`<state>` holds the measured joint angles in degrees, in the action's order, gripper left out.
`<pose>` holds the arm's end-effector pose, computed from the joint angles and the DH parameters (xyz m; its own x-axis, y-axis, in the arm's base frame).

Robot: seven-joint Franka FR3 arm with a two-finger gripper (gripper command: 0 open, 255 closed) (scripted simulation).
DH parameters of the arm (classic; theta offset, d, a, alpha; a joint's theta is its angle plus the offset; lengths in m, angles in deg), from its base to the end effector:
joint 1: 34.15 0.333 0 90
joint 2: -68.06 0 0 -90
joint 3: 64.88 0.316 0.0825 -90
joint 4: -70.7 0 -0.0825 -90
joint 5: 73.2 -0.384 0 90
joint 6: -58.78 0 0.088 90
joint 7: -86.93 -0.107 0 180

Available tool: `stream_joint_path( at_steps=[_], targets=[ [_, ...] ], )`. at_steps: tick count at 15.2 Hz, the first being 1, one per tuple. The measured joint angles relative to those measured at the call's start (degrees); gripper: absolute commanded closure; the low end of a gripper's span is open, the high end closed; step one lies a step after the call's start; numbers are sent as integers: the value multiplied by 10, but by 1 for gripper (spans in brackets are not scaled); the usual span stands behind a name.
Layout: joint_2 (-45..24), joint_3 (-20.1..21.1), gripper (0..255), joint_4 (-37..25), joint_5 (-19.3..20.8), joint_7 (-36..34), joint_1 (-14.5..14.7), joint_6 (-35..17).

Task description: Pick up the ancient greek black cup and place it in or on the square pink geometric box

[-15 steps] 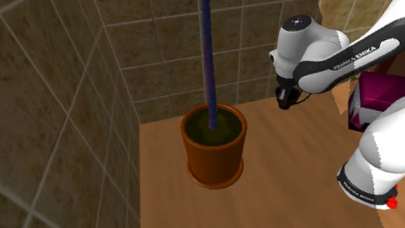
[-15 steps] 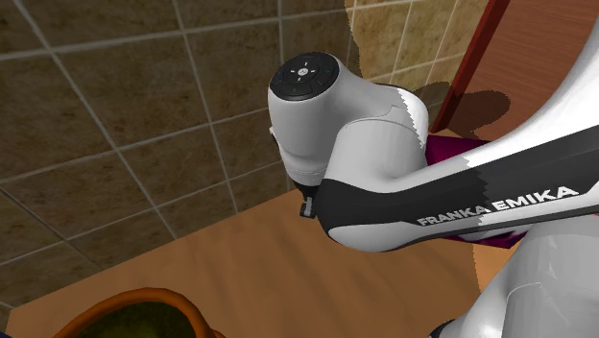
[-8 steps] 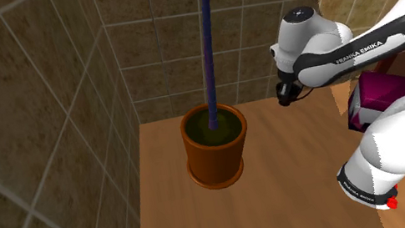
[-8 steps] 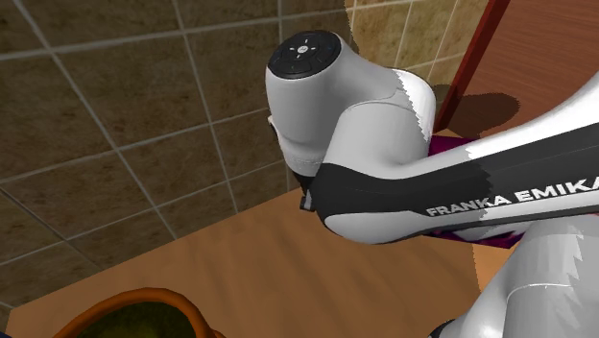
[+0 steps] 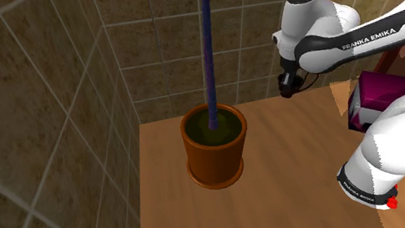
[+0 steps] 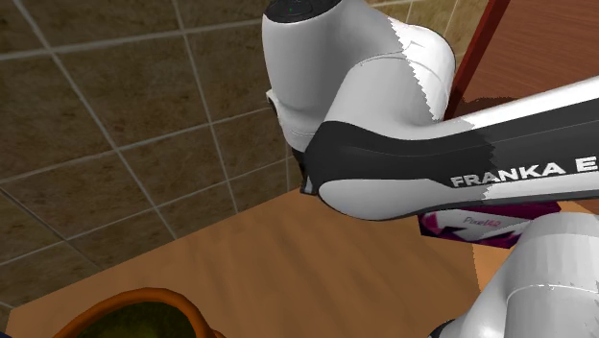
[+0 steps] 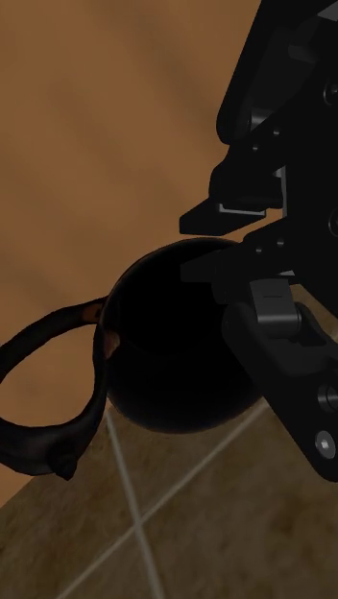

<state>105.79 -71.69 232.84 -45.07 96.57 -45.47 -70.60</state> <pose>0.3153 -0.1120 0.3859 0.9857 0.1682 -0.0115 0.1627 -0.9314 0.3257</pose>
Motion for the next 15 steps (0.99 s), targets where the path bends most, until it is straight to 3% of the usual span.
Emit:
stream_joint_path(
  at_steps=[15],
  targets=[
    [52,11,255,-83,-40,43,18,131]
  ],
)
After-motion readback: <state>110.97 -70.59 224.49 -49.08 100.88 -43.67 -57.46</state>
